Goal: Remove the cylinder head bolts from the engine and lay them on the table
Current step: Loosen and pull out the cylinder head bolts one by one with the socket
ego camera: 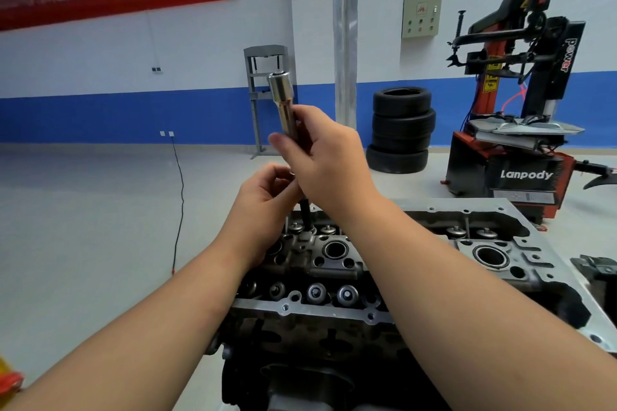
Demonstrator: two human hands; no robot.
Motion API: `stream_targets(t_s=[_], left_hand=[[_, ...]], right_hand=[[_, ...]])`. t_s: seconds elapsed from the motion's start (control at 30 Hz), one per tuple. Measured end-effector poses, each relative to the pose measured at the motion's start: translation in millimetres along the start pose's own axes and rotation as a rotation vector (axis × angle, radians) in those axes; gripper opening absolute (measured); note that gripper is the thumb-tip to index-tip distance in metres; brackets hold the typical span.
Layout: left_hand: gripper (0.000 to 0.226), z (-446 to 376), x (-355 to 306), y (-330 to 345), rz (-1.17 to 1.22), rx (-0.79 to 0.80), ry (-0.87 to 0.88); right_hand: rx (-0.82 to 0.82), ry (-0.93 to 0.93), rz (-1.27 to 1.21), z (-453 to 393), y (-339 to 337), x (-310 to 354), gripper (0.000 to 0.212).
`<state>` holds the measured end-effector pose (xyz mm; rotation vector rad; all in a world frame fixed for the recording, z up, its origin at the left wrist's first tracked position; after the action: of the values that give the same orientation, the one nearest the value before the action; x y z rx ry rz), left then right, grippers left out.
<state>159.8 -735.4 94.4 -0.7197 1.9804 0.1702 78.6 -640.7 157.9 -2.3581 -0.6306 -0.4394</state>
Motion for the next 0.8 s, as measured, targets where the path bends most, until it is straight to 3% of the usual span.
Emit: stream_targets(t_s=[0.07, 0.17, 0.3, 0.4, 0.5, 0.6, 0.73, 0.8], left_hand=[[0.013, 0.8, -1.2, 0.6, 0.010, 0.029, -0.012], [0.024, 2.2, -2.0, 0.6, 0.035, 0.078, -0.039], [0.011, 1.5, 0.7, -1.5, 0.015, 0.020, 0.001], [0.016, 1.1, 0.7, -1.5, 0.005, -0.008, -0.001], [0.028, 2.5, -1.2, 0.6, 0.029, 0.052, -0.031], [0.027, 3.0, -2.2, 0.3, 0.021, 0.063, -0.033], [0.012, 1.3, -0.8, -1.1, 0.025, -0.002, 0.011], [0.016, 1.8, -1.6, -0.2, 0.012, -0.009, 0.005]], right_hand=[[0.033, 0.036, -0.071, -1.0, 0.4, 0.5, 0.034], [0.090, 0.079, -0.102, -0.1, 2.3, 3.0, 0.057], [0.054, 0.023, -0.054, 0.6, 1.8, 2.5, 0.043], [-0.034, -0.036, 0.015, 0.8, 1.2, 0.7, 0.030], [0.038, 0.033, -0.061, -1.5, 1.7, 1.5, 0.039], [0.110, 0.096, -0.108, -1.8, 2.1, 0.9, 0.056], [0.096, 0.021, -0.023, 0.7, 3.9, 1.5, 0.049], [0.019, -0.004, -0.001, 0.9, 3.2, 0.4, 0.040]])
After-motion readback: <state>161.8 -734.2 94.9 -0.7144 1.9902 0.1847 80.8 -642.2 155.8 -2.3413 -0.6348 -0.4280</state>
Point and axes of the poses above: each hand's wrist, its own z-axis away from the middle knuckle, its own y-axis out of the palm, x = y × z, the point moved 1 cm from there along -z, towards the middle knuckle, and after that the axes turned 15 degrees about x, right-handed, at the moved point
